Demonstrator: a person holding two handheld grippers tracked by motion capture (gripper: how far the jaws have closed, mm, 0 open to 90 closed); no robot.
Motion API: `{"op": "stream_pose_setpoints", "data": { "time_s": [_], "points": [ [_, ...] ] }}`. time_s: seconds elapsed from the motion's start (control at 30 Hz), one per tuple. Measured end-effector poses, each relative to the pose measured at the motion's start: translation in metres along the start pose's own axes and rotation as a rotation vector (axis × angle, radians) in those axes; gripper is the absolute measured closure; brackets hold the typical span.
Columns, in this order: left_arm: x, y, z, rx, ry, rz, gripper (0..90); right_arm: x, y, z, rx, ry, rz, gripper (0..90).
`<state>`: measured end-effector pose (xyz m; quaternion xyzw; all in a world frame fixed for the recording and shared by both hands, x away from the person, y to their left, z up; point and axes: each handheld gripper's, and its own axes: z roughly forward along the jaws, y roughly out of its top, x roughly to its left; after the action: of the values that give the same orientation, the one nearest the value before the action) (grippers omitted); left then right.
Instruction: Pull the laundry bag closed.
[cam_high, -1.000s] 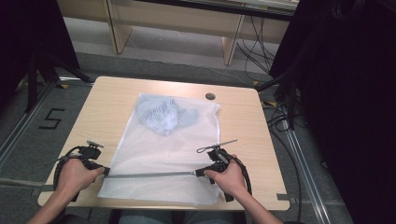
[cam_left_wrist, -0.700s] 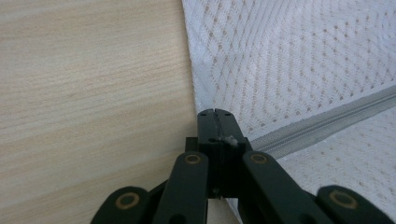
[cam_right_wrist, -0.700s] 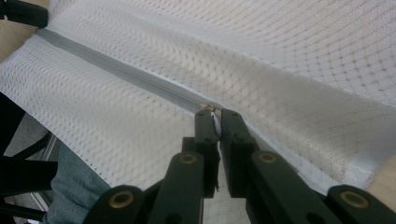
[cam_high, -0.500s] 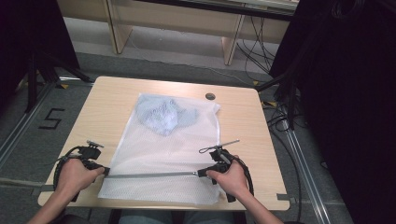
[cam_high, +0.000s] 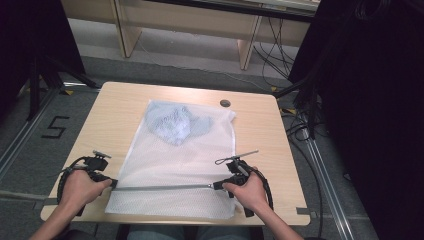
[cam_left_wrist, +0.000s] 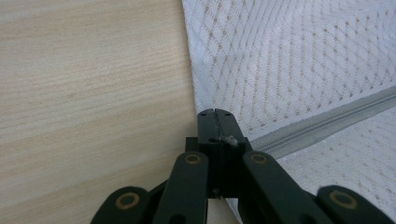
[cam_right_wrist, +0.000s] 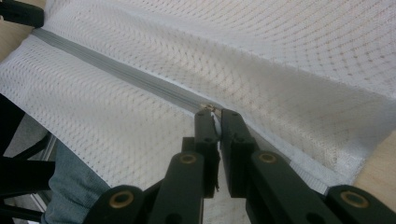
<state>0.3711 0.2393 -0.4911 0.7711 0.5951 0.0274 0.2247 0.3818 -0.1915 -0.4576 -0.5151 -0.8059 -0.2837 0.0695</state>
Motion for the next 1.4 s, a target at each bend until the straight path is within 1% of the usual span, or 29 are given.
{"op": "stream_pose_setpoints", "data": {
  "time_s": [0.03,0.07,0.1,0.13,0.17,0.2,0.23,0.27,0.33,0.37,0.4,0.47,0.5,0.57,0.6,0.63,0.67,0.8,0.83,0.87,0.9,0.97,1.0,1.03,1.07,1.1,1.17,1.27,1.4],
  "points": [
    [0.0,0.0,0.0,0.0,0.0,0.001,89.9,0.001,0.0,0.0,0.004,0.01,0.029,86.8],
    [0.0,0.0,0.0,-0.005,-0.001,0.0,89.8,0.001,0.0,0.0,0.004,0.011,0.029,86.8],
    [0.0,0.0,0.0,-0.003,-0.003,0.0,89.9,-0.001,0.0,-0.001,0.001,0.008,0.014,86.7],
    [0.0,0.0,0.0,-0.003,-0.003,-0.001,89.8,-0.001,0.0,-0.001,-0.008,0.007,0.01,86.8],
    [0.0,0.0,0.0,-0.003,-0.003,0.0,89.9,-0.001,0.0,-0.002,-0.004,0.008,0.012,86.8],
    [0.0,0.0,0.0,-0.004,-0.002,0.0,89.8,-0.001,0.0,-0.003,-0.006,0.009,0.024,86.7],
    [0.0,0.0,0.0,-0.003,-0.002,0.0,89.9,-0.002,0.0,-0.003,-0.009,0.012,0.013,86.8],
    [0.0,0.0,0.0,-0.003,-0.002,0.0,89.9,-0.003,0.0,-0.003,-0.009,-0.001,0.02,86.7],
    [0.0,0.0,0.0,-0.004,-0.002,-0.001,89.8,-0.003,-0.001,-0.003,-0.007,0.002,0.021,86.8],
    [0.0,0.0,0.0,-0.004,-0.002,-0.002,89.8,-0.003,-0.001,-0.003,-0.005,-0.004,0.024,86.8],
    [0.0,0.0,0.0,-0.003,0.001,-0.001,89.9,-0.004,-0.001,-0.003,-0.007,0.001,0.013,86.8],
    [0.0,0.0,0.0,-0.001,-0.001,-0.001,89.9,-0.004,-0.001,-0.004,-0.005,-0.002,0.029,86.8],
    [0.0,0.0,0.0,-0.005,-0.001,-0.002,89.8,-0.004,-0.001,-0.004,-0.007,0.006,0.025,86.8],
    [0.0,0.0,0.0,0.0,0.003,0.001,89.9,-0.005,-0.001,-0.004,-0.008,0.002,0.025,86.7],
    [0.0,0.0,0.0,-0.001,0.004,0.001,89.8,-0.004,-0.001,-0.004,-0.002,0.002,0.042,86.8],
    [0.0,0.0,0.0,-0.001,0.004,0.001,89.9,-0.004,-0.001,-0.004,-0.002,0.002,0.042,86.8],
    [0.0,0.0,0.0,-0.005,-0.001,-0.002,89.9,-0.006,-0.001,-0.005,-0.012,-0.005,0.027,86.8],
    [0.0,0.0,0.0,0.0,0.001,0.0,89.9,-0.007,-0.001,-0.005,-0.01,-0.008,0.032,86.8],
    [0.0,0.0,0.0,-0.001,0.002,0.0,89.8,-0.008,-0.002,-0.006,-0.008,-0.003,0.029,86.8],
    [0.0,0.0,0.0,-0.005,0.001,0.0,89.9,-0.006,-0.002,-0.006,-0.004,-0.001,0.046,86.8],
    [0.0,0.0,0.0,-0.002,0.003,0.0,89.9,-0.008,-0.002,-0.006,-0.009,-0.004,0.038,86.8],
    [0.0,0.0,0.0,-0.001,0.002,0.0,89.9,-0.007,-0.002,-0.006,-0.005,0.004,0.049,86.7],
    [0.0,0.0,0.0,0.0,0.0,0.0,89.8,-0.008,-0.003,-0.006,-0.007,0.0,0.043,86.8],
    [0.0,0.0,0.0,-0.003,-0.001,-0.001,89.9,-0.007,-0.003,-0.006,-0.005,0.005,0.059,86.8],
    [0.0,0.0,0.0,-0.004,-0.002,-0.001,89.9,-0.01,-0.003,-0.006,-0.011,-0.003,0.033,86.7],
    [0.0,0.0,0.0,-0.004,-0.002,-0.001,89.9,-0.01,-0.003,-0.006,-0.01,-0.004,0.034,86.8],
    [0.0,0.0,0.0,-0.003,0.0,0.0,89.9,-0.011,-0.003,-0.006,-0.01,-0.001,0.019,86.8],
    [0.0,0.0,0.0,0.0,0.001,0.0,89.9,-0.01,-0.003,-0.007,-0.009,-0.007,0.037,86.8],
    [0.0,0.0,0.0,-0.004,-0.001,-0.002,89.9,-0.012,-0.004,-0.007,-0.009,-0.009,0.037,86.7]
  ]
}}
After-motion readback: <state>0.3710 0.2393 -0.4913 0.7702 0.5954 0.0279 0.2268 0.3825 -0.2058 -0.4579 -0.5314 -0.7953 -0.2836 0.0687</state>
